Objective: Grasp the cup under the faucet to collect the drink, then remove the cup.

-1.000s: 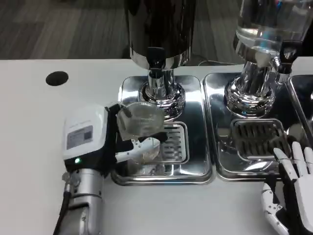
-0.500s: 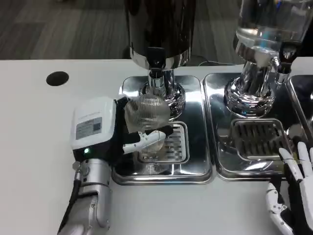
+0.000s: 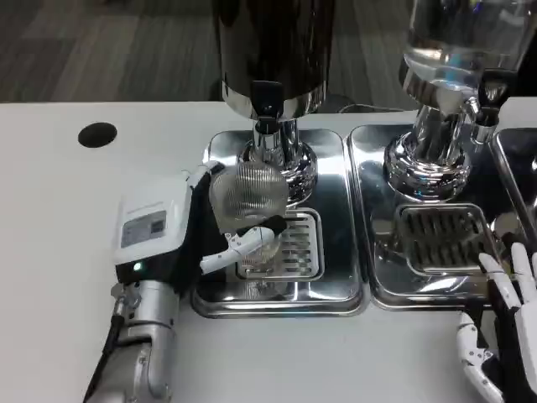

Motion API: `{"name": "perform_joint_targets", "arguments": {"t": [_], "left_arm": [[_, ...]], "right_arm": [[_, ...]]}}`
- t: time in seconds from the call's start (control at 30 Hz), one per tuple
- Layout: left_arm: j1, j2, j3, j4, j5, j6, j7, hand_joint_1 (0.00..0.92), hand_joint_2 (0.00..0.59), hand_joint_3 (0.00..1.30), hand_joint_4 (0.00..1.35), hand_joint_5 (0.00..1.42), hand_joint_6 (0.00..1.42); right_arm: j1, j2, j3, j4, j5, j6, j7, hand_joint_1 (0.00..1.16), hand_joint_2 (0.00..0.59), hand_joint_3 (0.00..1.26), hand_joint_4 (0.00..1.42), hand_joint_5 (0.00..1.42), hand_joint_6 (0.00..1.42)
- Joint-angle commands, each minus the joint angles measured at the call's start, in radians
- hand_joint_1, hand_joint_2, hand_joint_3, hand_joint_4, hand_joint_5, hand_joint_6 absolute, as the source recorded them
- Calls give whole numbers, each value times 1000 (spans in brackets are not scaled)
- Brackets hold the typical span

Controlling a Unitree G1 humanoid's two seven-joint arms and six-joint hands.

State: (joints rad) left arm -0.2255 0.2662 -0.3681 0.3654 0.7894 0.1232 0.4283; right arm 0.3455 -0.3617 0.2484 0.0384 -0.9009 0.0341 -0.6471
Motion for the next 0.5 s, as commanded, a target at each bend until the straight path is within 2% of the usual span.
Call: {"name": "perform_joint_targets", "arguments": {"t": [0.03, 0.17, 0.27, 0.37, 0.5], "left_arm": [[12, 2, -8, 1, -6, -5, -26, 72, 53, 143, 110, 485, 480], [13, -4, -12, -5, -4, -1, -29, 47, 49, 63, 26, 441, 437], [27, 1, -8, -36, -3, -7, -25, 31, 42, 53, 11, 420, 416], [45, 7, 0, -75, -2, -10, -24, 13, 32, 40, 0, 314, 363], [68, 16, 7, -121, 2, -7, -29, 0, 17, 39, 0, 263, 310]], "right_arm": [[-6, 5, 1, 4, 3, -8, 1, 0, 528, 186, 0, 0, 3], [0, 2, -5, 3, 10, -12, 0, 0, 528, 186, 0, 0, 3], [1, 2, -2, 7, 10, -14, -1, 0, 528, 186, 0, 0, 8], [-3, 3, 2, 10, 9, -14, 0, 0, 528, 186, 0, 0, 11], [-12, 5, 8, 13, 5, -14, 1, 0, 528, 187, 0, 0, 14]]}}
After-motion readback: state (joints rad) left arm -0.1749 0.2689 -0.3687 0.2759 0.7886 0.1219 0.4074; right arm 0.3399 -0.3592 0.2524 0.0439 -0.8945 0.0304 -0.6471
